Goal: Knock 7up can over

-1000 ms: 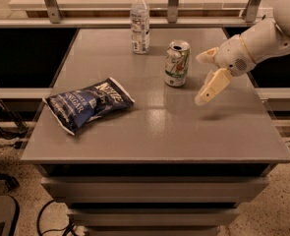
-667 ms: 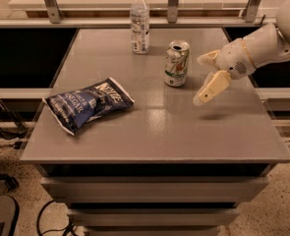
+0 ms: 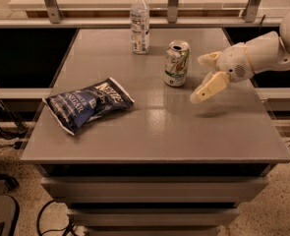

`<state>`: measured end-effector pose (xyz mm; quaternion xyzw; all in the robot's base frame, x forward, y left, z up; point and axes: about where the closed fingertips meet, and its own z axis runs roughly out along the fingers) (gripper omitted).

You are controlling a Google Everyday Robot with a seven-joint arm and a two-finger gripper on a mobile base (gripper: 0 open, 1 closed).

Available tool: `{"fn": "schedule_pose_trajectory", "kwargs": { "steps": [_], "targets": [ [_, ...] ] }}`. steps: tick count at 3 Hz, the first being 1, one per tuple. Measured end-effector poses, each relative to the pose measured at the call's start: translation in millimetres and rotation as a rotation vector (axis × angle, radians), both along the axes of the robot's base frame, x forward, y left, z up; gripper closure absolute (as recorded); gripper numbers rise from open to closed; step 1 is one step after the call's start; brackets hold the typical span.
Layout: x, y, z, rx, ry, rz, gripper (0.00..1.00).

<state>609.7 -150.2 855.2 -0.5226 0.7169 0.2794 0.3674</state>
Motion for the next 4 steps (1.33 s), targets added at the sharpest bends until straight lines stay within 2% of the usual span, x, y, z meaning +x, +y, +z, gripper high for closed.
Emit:
{"fn": "schedule_pose_trajectory", "kwargs": {
  "steps": [2, 4],
  "targets": [
    [9.9, 7.1, 15.6, 0.096, -0.062, -0.020, 0.00],
    [13.7, 25.1, 21.1, 0.194, -0.105, -0.008, 0.00]
  ]
}}
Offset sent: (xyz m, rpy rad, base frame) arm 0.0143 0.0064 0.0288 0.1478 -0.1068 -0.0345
